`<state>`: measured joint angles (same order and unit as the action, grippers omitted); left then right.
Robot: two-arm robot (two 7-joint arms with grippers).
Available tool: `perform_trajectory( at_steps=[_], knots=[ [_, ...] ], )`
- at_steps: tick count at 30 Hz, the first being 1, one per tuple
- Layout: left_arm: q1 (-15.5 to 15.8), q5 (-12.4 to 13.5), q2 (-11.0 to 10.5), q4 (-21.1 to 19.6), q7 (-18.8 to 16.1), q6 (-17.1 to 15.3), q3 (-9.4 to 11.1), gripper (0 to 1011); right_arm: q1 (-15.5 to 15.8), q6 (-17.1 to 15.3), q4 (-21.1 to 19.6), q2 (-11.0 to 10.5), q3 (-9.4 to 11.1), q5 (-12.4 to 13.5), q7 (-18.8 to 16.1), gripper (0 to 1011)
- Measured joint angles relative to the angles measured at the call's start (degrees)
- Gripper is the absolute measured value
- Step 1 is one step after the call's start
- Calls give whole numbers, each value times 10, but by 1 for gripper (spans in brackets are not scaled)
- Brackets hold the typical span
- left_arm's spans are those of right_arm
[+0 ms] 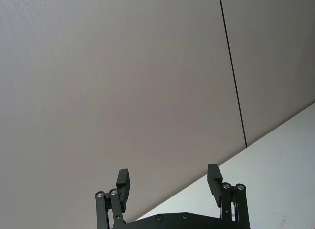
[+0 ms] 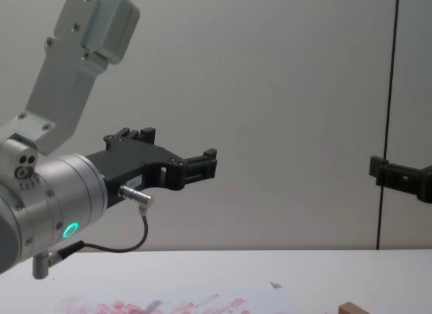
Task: Use the one hand to pick up the stamp and affix it onto the A4 paper.
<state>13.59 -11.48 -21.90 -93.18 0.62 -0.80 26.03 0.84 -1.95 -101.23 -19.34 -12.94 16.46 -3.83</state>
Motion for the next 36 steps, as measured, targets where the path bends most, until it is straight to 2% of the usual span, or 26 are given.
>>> perform_trajectory(
  at_steps=[9, 16, 28, 32, 36],
  knots=[
    [0, 0, 0, 0, 0, 0, 0, 1001, 1, -1, 0, -1, 1, 0, -1, 1001],
    [0, 0, 0, 0, 0, 0, 0, 1002, 10, -13, -8, -13, 7, 10, -10, 1001],
    [0, 0, 0, 0, 0, 0, 0, 1001, 41, -72, -30, -49, 19, 29, -40, 1001],
    [0, 0, 0, 0, 0, 0, 0, 1002, 45, -95, -32, -55, 19, 28, -51, 1001],
    [0, 0, 0, 0, 0, 0, 0, 1001, 44, -125, -27, -57, 14, 14, -64, 1001]
  ],
)
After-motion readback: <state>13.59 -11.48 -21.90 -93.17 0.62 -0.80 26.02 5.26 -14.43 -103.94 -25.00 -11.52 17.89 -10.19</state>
